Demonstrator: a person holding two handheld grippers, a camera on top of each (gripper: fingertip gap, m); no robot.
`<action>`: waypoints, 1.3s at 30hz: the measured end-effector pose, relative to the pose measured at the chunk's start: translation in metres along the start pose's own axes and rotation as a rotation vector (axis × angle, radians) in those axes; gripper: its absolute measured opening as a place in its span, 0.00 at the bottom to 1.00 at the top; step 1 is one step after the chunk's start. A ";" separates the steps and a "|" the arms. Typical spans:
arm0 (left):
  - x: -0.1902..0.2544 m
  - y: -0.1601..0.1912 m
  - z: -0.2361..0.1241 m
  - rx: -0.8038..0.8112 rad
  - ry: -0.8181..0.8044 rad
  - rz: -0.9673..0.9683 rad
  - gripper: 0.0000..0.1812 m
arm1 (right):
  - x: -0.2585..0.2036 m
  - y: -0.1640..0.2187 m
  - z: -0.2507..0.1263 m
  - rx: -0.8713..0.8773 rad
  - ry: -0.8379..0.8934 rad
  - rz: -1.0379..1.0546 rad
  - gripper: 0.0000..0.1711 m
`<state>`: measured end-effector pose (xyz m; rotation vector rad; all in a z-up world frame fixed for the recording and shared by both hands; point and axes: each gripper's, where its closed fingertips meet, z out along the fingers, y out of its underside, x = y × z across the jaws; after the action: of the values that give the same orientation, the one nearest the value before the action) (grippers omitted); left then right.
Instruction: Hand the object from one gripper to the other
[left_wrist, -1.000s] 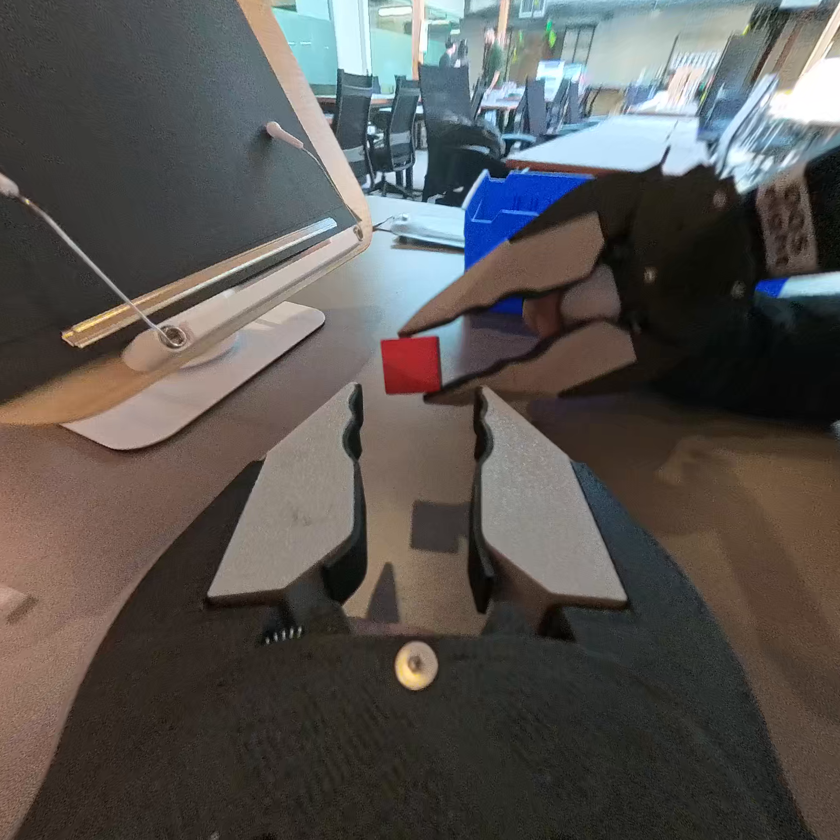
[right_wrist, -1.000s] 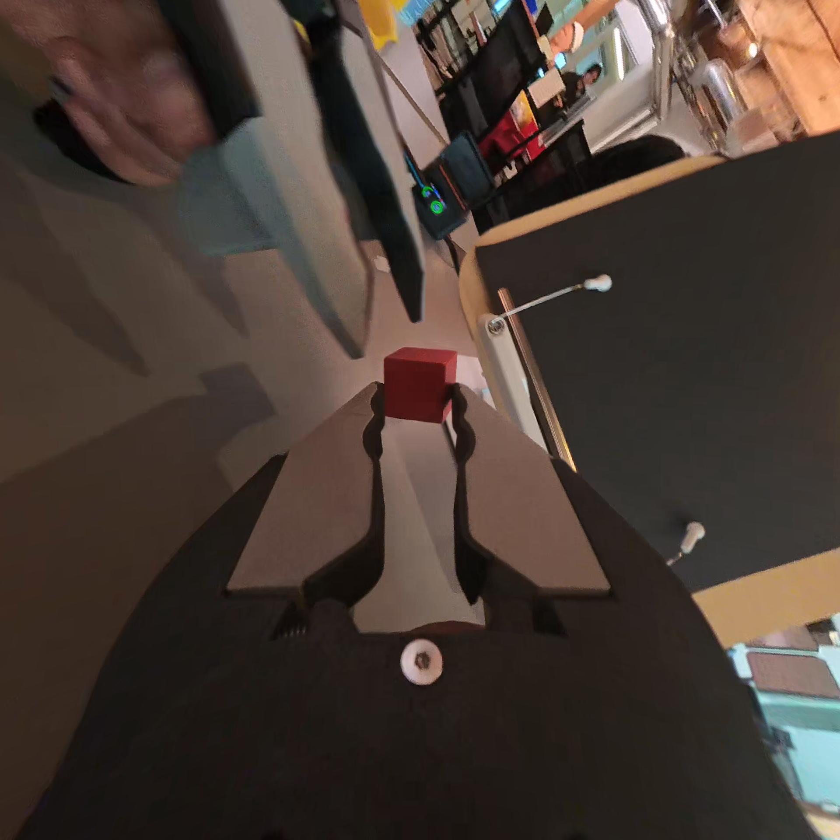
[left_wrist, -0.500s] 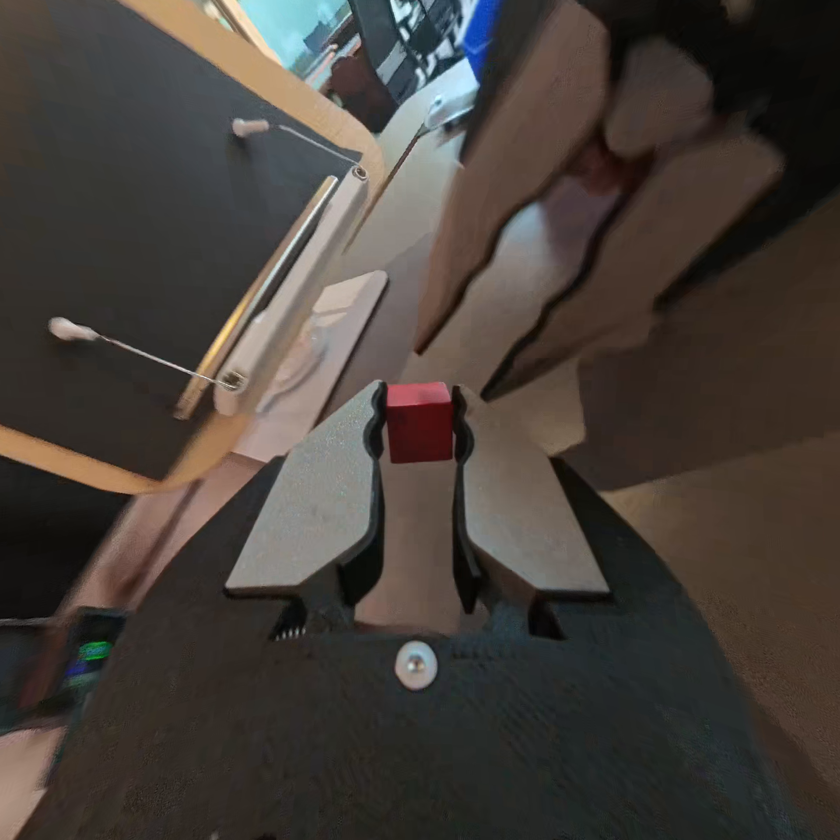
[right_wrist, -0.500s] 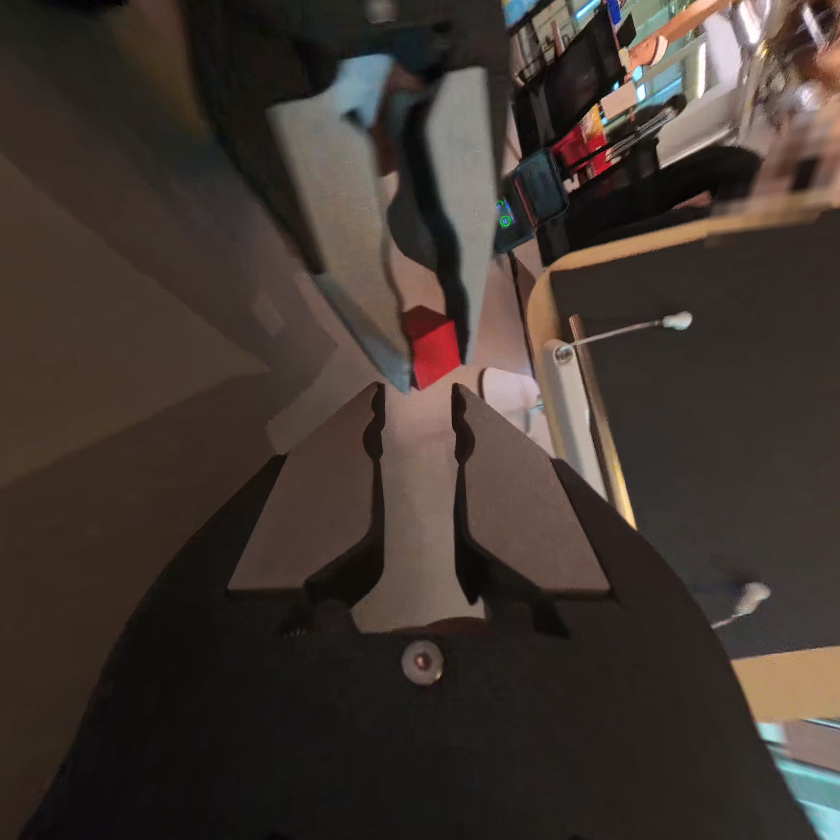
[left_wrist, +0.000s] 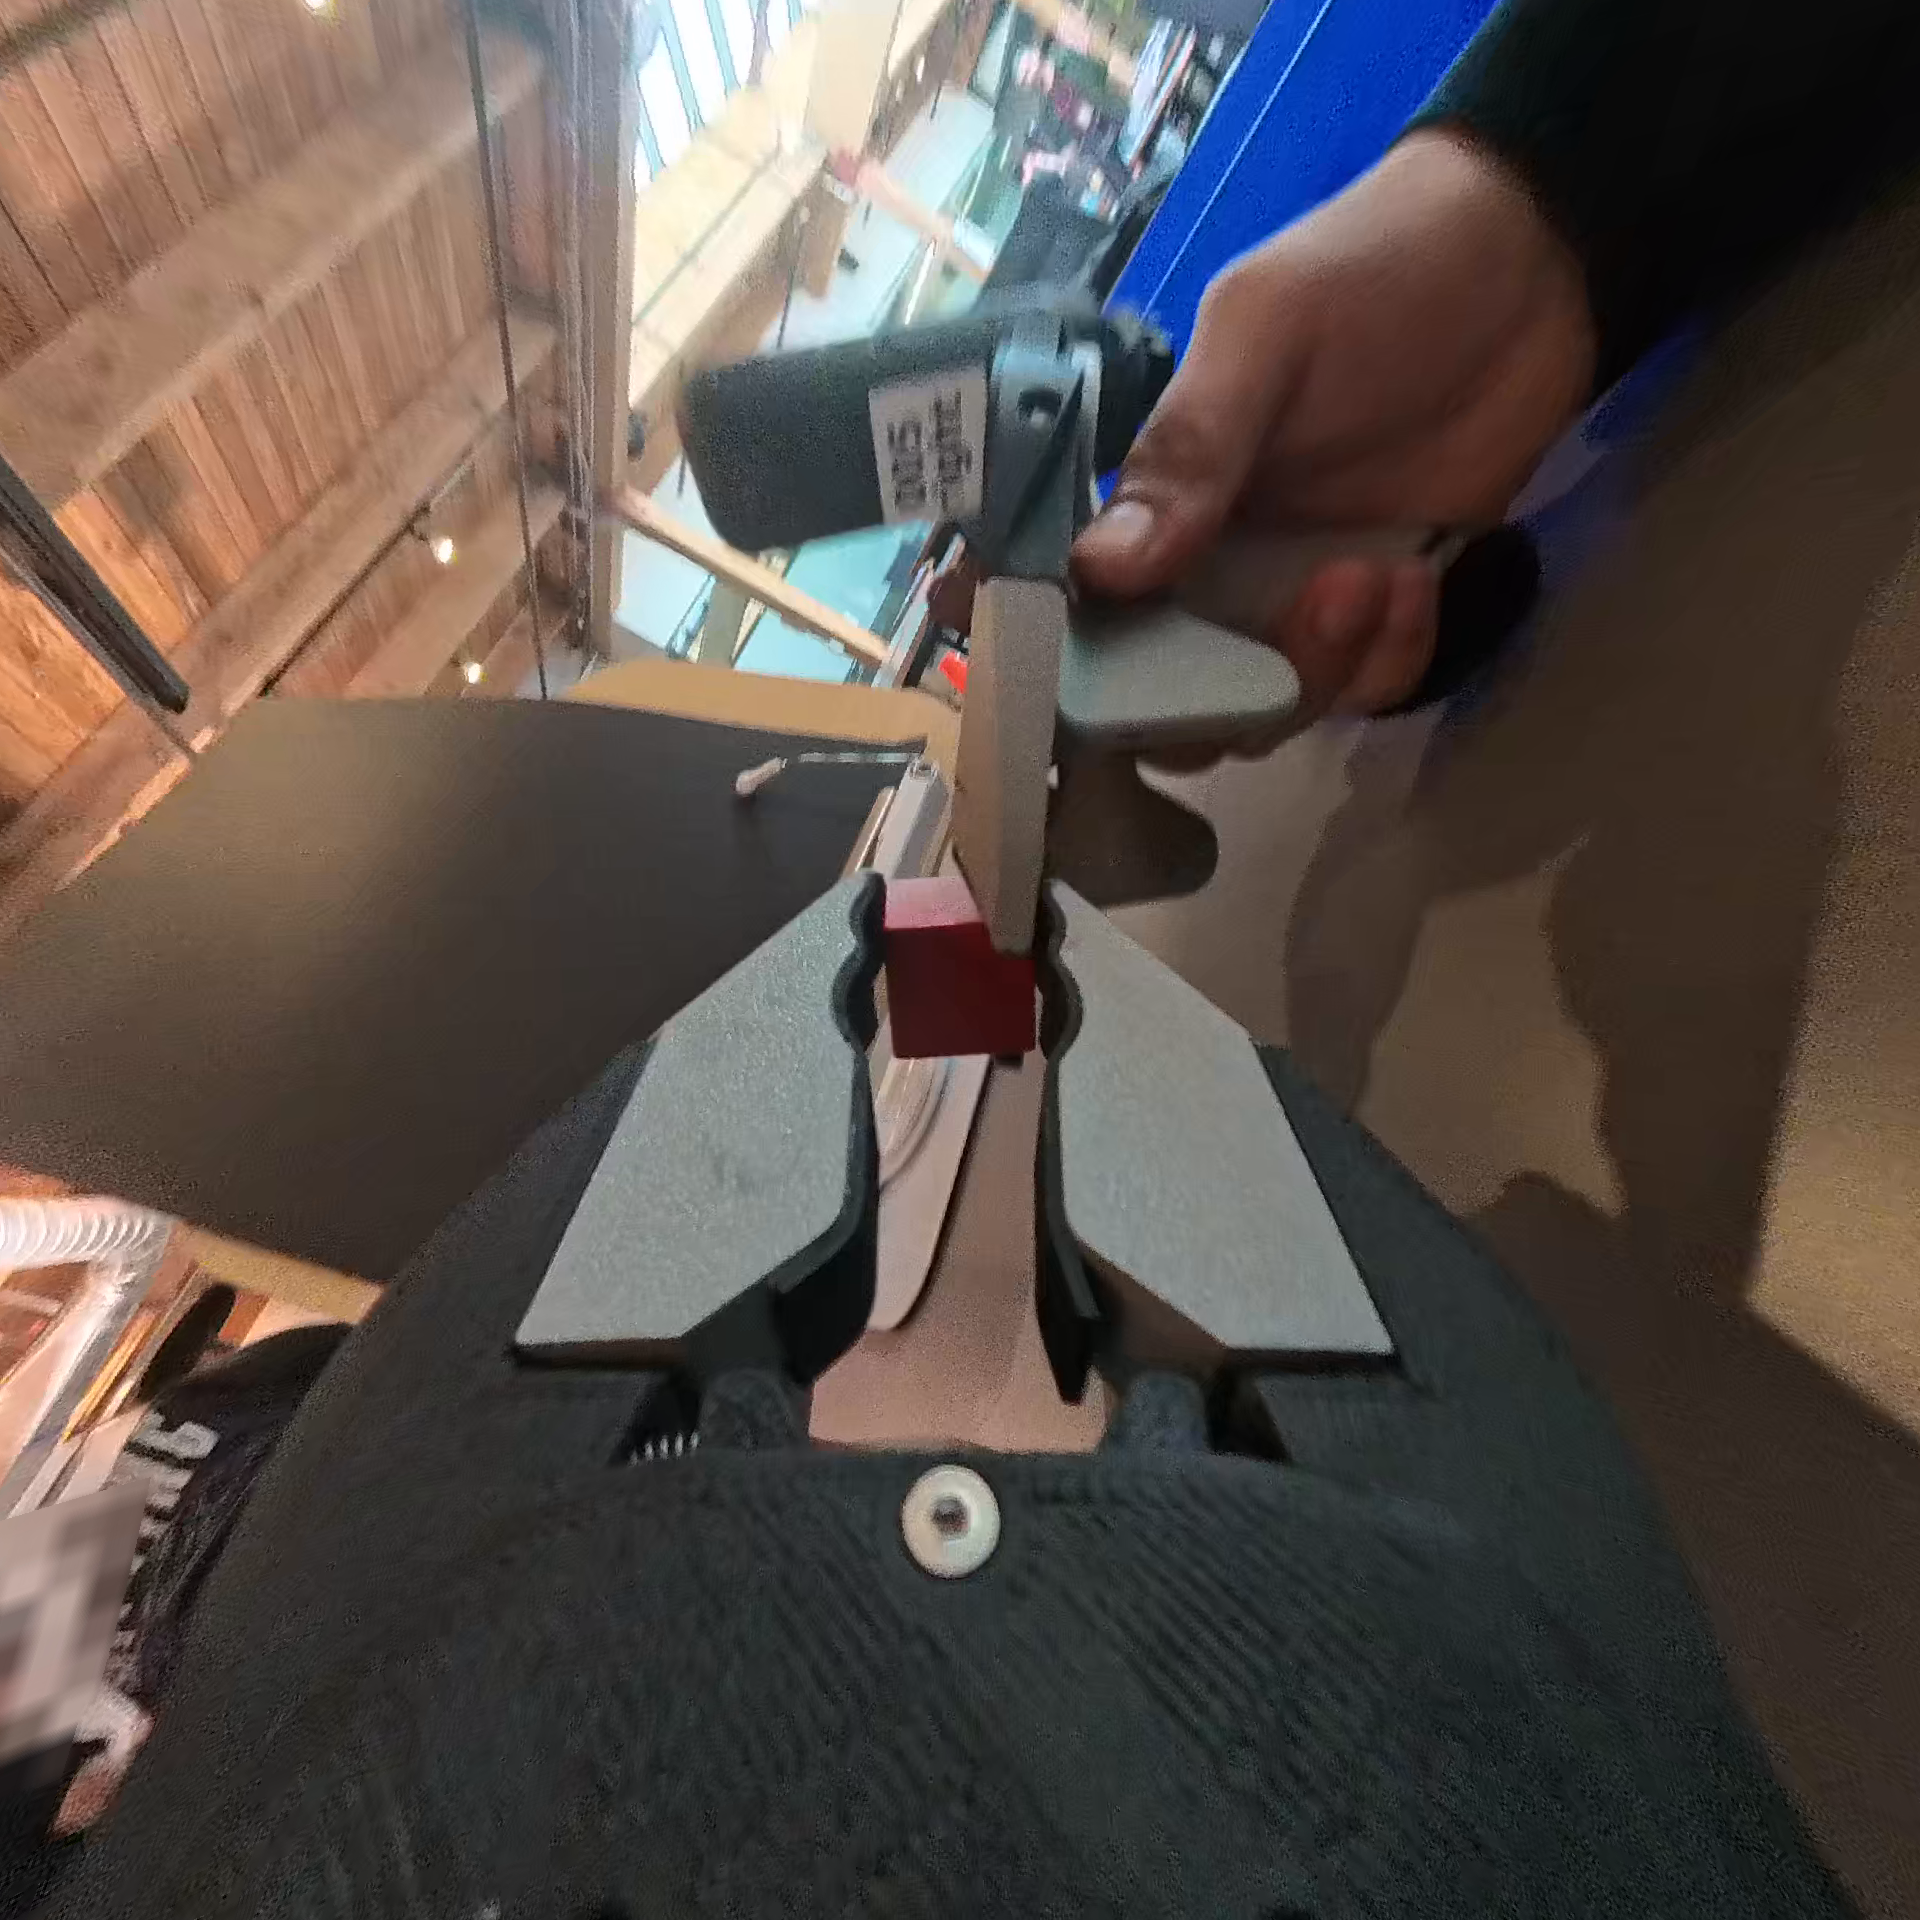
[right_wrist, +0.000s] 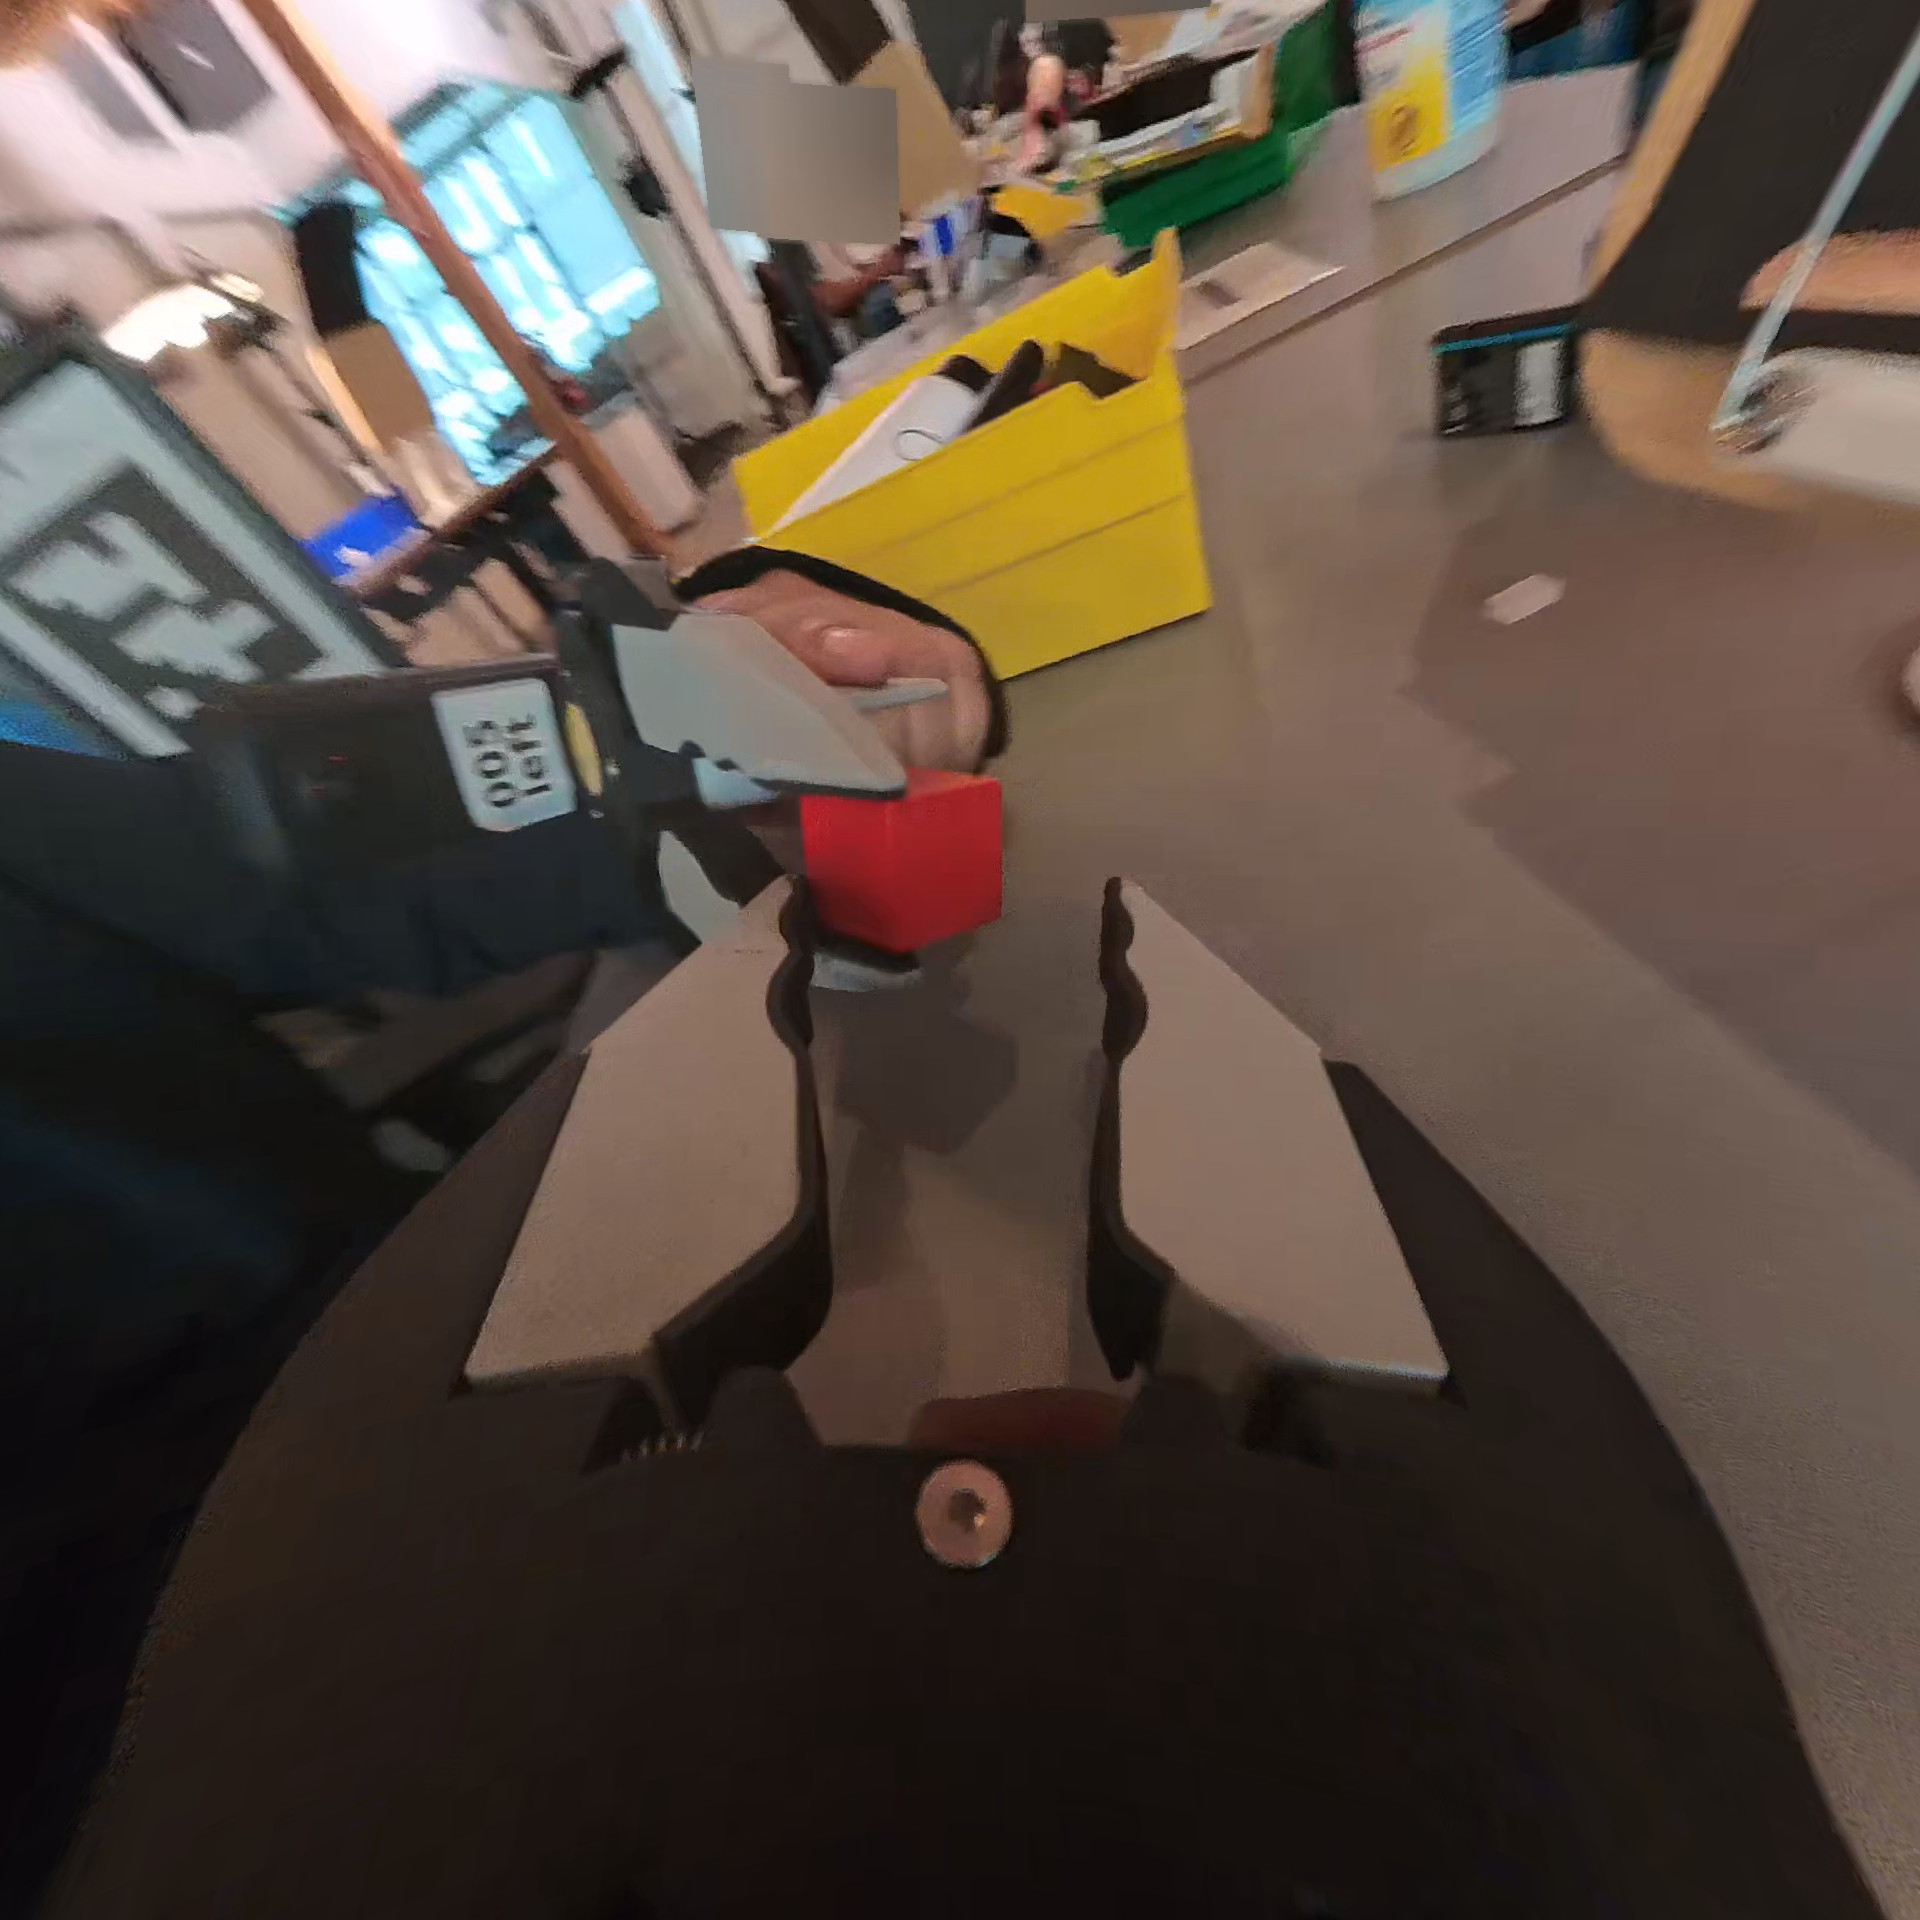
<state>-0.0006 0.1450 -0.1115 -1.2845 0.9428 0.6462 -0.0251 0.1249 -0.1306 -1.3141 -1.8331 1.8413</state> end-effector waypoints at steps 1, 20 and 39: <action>0.002 -0.006 -0.001 0.028 0.012 -0.008 0.15 | -0.007 0.002 0.002 0.001 -0.065 0.036 0.29; -0.007 0.027 0.002 -0.056 0.191 -0.924 0.28 | 0.047 -0.011 -0.035 -0.281 0.733 -0.948 0.18; 0.005 0.044 0.005 -0.162 0.249 -0.969 0.16 | 0.046 0.004 -0.012 -0.413 0.830 -1.166 0.18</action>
<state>-0.0339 0.1577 -0.1378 -1.7829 0.3614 -0.2058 -0.0407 0.1647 -0.1509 -0.6027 -1.8131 0.2681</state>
